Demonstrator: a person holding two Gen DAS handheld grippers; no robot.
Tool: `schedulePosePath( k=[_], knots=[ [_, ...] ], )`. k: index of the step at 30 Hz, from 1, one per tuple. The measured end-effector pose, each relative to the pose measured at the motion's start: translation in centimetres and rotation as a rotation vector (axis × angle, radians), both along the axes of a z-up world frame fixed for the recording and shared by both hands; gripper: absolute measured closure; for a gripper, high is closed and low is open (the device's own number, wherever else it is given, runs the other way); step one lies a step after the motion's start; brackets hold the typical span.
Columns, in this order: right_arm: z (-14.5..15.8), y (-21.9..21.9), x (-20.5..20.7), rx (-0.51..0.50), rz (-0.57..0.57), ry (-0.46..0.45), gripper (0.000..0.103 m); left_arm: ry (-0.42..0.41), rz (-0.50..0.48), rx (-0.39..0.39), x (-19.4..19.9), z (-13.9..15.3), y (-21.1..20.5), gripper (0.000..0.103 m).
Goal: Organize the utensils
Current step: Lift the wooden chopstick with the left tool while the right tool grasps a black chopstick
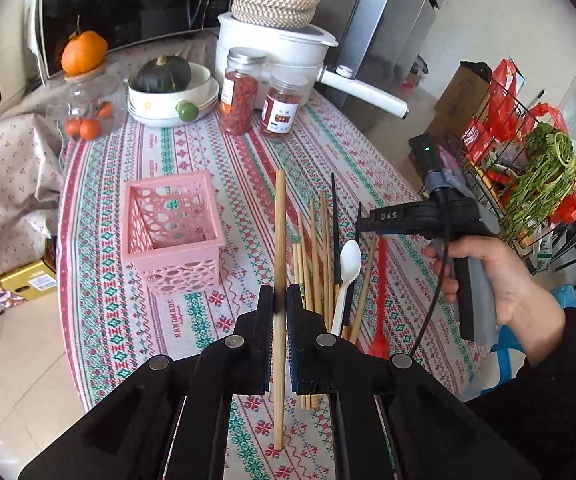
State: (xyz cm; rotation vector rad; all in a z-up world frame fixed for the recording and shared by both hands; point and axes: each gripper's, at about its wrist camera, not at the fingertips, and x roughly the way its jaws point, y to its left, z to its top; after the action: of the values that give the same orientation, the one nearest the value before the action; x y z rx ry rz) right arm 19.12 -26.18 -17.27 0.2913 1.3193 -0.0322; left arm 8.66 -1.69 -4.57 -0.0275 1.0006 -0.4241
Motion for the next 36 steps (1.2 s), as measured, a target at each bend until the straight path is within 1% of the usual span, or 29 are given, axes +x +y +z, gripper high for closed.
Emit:
schedulePosePath(
  k=[2,3,4,5,6,8,10,11,12,14,20,23,24,26,27,28,30,33,36],
  knots=[
    [-0.1,0.7,0.3,-0.047,-0.001,0.013,0.068,0.006,-0.004,-0.02,-0.1,-0.1,0.4,0.097],
    [-0.1,0.9,0.3,-0.063,-0.009,0.014,0.07,0.009,-0.001,-0.024,-0.2,-0.1,0.5,0.097],
    [-0.1,1.1,0.3,-0.079,-0.016,0.015,0.079,0.008,0.002,-0.025,-0.4,-0.1,0.7,0.097],
    [-0.1,1.2,0.3,-0.082,-0.02,0.012,0.086,0.006,0.004,-0.027,-0.5,-0.1,0.8,0.097],
    [-0.2,1.2,0.3,-0.079,-0.024,0.01,0.091,0.004,0.008,-0.031,-0.6,0.0,1.0,0.097],
    [-0.2,1.0,0.3,-0.065,-0.033,0.0,0.092,0.001,0.017,-0.039,-0.7,0.1,1.5,0.097],
    [-0.3,0.5,0.0,-0.028,-0.039,-0.017,0.096,-0.01,0.026,-0.044,-0.8,0.3,1.9,0.097],
    [-0.3,0.2,-0.2,-0.001,-0.046,-0.025,0.098,-0.017,0.031,-0.046,-0.9,0.5,2.1,0.097],
    [-0.1,-0.1,-0.2,0.021,-0.053,-0.036,0.103,-0.025,0.037,-0.049,-0.9,0.7,2.3,0.097],
    [0.8,-0.6,-0.7,0.052,-0.052,-0.067,0.103,-0.043,0.049,-0.061,-1.3,1.1,3.0,0.097],
    [6.2,-0.5,-3.5,0.112,0.013,-0.225,0.103,-0.115,0.074,-0.096,-2.0,3.0,3.9,0.097],
    [7.9,0.1,-4.6,0.13,0.047,-0.266,0.103,-0.142,0.073,-0.11,-2.4,3.7,4.1,0.097],
    [7.8,0.8,-4.7,0.126,0.057,-0.266,0.102,-0.144,0.071,-0.11,-2.4,3.8,4.0,0.097],
    [6.9,0.8,-4.6,0.117,0.065,-0.228,0.099,-0.136,0.065,-0.107,-2.4,3.6,3.9,0.097],
    [6.2,0.7,-4.4,0.108,0.064,-0.197,0.092,-0.129,0.062,-0.105,-2.3,3.4,3.7,0.097],
    [5.4,0.5,-4.0,0.093,0.055,-0.168,0.077,-0.125,0.063,-0.103,-2.2,3.3,3.7,0.097],
    [3.6,0.0,-3.0,0.063,0.034,-0.126,0.062,-0.12,0.064,-0.098,-2.1,3.1,3.6,0.097],
    [1.6,-0.8,-1.5,0.022,-0.001,-0.074,0.061,-0.117,0.066,-0.095,-2.0,2.9,3.6,0.097],
    [-0.4,-0.5,-0.2,-0.016,-0.019,-0.013,0.061,-0.111,0.066,-0.088,-1.8,2.7,3.7,0.097]
  ],
)
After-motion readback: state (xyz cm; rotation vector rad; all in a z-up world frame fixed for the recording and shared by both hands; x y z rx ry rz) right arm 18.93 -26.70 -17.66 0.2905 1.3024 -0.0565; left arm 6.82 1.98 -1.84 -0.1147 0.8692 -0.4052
